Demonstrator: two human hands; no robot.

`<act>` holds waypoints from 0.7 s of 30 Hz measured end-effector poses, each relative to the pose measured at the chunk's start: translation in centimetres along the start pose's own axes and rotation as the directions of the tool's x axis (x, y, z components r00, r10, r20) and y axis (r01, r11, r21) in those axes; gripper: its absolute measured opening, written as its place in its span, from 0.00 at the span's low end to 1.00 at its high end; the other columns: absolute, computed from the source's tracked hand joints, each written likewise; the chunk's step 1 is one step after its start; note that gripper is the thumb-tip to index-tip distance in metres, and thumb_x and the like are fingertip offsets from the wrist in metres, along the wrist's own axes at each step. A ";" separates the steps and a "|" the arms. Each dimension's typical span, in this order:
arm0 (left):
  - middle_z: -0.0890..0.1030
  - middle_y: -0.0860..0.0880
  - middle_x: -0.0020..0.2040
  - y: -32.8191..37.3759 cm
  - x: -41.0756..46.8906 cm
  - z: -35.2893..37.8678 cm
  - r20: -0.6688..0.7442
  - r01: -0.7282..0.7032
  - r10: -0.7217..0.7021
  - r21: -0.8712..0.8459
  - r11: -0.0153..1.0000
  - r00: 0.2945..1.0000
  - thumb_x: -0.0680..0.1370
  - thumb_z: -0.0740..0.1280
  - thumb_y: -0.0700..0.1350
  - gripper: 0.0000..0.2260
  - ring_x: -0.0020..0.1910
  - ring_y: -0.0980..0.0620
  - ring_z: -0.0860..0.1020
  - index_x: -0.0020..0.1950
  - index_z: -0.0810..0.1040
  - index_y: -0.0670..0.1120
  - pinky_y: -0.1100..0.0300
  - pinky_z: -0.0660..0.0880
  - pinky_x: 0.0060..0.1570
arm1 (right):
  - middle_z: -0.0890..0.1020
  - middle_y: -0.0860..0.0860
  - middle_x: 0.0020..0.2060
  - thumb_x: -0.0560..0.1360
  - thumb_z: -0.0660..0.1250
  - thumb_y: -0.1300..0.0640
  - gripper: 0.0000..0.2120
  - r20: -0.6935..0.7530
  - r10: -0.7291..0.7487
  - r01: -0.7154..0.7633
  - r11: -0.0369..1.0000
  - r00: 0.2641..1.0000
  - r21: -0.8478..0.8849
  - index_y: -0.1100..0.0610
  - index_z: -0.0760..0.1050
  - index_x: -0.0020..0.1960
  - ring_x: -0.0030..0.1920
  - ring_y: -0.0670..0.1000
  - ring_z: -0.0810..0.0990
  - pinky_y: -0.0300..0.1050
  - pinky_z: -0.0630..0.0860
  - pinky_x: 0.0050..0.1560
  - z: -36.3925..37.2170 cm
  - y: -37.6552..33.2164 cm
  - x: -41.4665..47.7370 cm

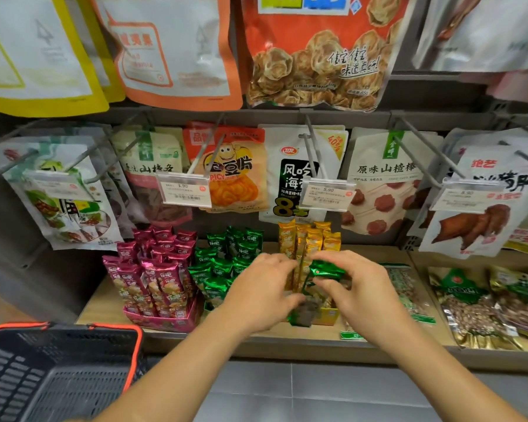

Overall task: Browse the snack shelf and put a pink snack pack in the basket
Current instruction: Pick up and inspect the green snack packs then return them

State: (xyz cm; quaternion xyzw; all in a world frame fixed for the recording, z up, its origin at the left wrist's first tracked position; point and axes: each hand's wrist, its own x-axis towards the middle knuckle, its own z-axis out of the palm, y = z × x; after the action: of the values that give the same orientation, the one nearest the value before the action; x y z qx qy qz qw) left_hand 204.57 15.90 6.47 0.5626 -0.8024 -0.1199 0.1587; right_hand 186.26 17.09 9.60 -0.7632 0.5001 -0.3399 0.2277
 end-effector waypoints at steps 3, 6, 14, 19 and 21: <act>0.60 0.47 0.77 -2.2 1.1 0.4 0.093 0.085 -0.097 0.122 0.989 0.991 0.74 0.67 0.60 0.37 0.75 0.47 0.56 0.77 0.58 0.47 0.50 0.59 0.74 | 0.80 0.44 0.56 0.73 0.72 0.66 0.20 -0.060 -0.068 0.063 0.995 0.996 -0.074 0.52 0.79 0.62 0.57 0.40 0.76 0.32 0.70 0.64 -0.3 0.2 0.5; 0.54 0.46 0.79 -3.3 1.3 1.2 0.235 0.122 -0.180 0.240 0.963 0.955 0.73 0.67 0.64 0.43 0.77 0.44 0.53 0.79 0.51 0.46 0.46 0.59 0.73 | 0.80 0.48 0.57 0.73 0.71 0.69 0.20 -0.144 -0.172 0.153 0.979 0.975 -0.135 0.55 0.79 0.63 0.56 0.41 0.76 0.27 0.69 0.61 -0.3 0.3 1.4; 0.69 0.45 0.71 -3.1 1.1 1.2 0.266 0.024 -0.105 0.290 0.957 0.958 0.72 0.66 0.37 0.34 0.68 0.45 0.65 0.76 0.58 0.43 0.51 0.70 0.63 | 0.79 0.61 0.61 0.73 0.69 0.73 0.21 -0.165 -0.233 0.199 0.959 0.958 -0.200 0.62 0.78 0.64 0.60 0.60 0.80 0.40 0.72 0.65 3.8 0.2 5.2; 0.70 0.45 0.69 -3.2 0.5 1.1 0.247 -0.005 -0.059 0.248 0.969 0.967 0.72 0.63 0.33 0.31 0.68 0.45 0.65 0.75 0.61 0.42 0.51 0.71 0.63 | 0.79 0.58 0.62 0.79 0.65 0.60 0.18 -0.042 0.053 -0.055 0.998 0.998 -0.043 0.54 0.75 0.68 0.65 0.58 0.75 0.44 0.68 0.67 6.1 0.5 9.6; 0.71 0.45 0.68 -3.3 0.5 1.1 0.244 -0.002 -0.057 0.237 0.972 0.968 0.72 0.63 0.32 0.29 0.68 0.45 0.65 0.73 0.63 0.42 0.50 0.71 0.63 | 0.79 0.58 0.62 0.79 0.66 0.57 0.19 -0.004 0.111 -0.111 0.990 0.994 -0.086 0.54 0.74 0.69 0.63 0.58 0.76 0.47 0.72 0.62 7.1 1.1 10.8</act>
State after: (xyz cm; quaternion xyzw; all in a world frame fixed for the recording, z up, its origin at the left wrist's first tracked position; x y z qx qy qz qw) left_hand 206.88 14.36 4.27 0.5690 -0.8166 -0.0960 -0.0128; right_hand 193.83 6.84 7.28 -0.7435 0.5559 -0.3045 0.2132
